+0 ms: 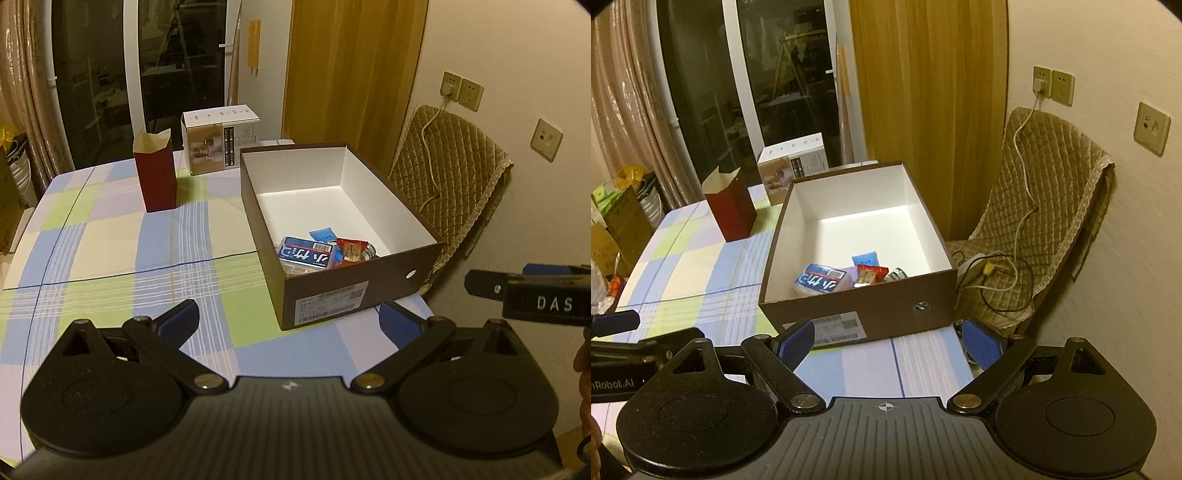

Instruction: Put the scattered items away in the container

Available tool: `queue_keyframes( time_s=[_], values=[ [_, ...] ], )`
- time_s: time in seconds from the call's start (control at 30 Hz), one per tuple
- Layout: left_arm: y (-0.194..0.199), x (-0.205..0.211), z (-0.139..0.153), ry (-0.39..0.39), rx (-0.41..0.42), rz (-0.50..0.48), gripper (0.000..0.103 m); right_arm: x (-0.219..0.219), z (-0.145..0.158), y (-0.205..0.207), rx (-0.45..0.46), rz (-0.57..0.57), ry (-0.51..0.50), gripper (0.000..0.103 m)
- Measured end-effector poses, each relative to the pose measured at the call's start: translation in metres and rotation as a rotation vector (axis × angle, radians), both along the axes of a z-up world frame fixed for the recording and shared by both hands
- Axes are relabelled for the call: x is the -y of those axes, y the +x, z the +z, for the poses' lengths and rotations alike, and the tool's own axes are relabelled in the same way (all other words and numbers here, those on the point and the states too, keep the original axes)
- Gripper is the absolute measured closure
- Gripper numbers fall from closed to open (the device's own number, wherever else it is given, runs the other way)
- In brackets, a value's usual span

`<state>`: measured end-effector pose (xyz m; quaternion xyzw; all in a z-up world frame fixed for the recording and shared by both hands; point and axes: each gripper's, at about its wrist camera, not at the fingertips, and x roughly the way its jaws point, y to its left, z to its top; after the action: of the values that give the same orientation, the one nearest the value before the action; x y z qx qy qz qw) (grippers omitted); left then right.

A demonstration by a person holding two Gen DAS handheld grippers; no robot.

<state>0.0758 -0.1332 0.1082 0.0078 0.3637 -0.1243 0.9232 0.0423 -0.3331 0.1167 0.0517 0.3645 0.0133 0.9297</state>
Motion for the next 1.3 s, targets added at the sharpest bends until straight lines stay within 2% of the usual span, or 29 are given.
queue_keyframes(
  time_s=[1.3],
  values=[
    [-0.0042, 0.0075, 0.0051, 0.008, 0.010, -0.007, 0.001, -0.0031, 0.0071, -0.0091, 0.001, -0.001, -0.002, 0.011]
  ],
)
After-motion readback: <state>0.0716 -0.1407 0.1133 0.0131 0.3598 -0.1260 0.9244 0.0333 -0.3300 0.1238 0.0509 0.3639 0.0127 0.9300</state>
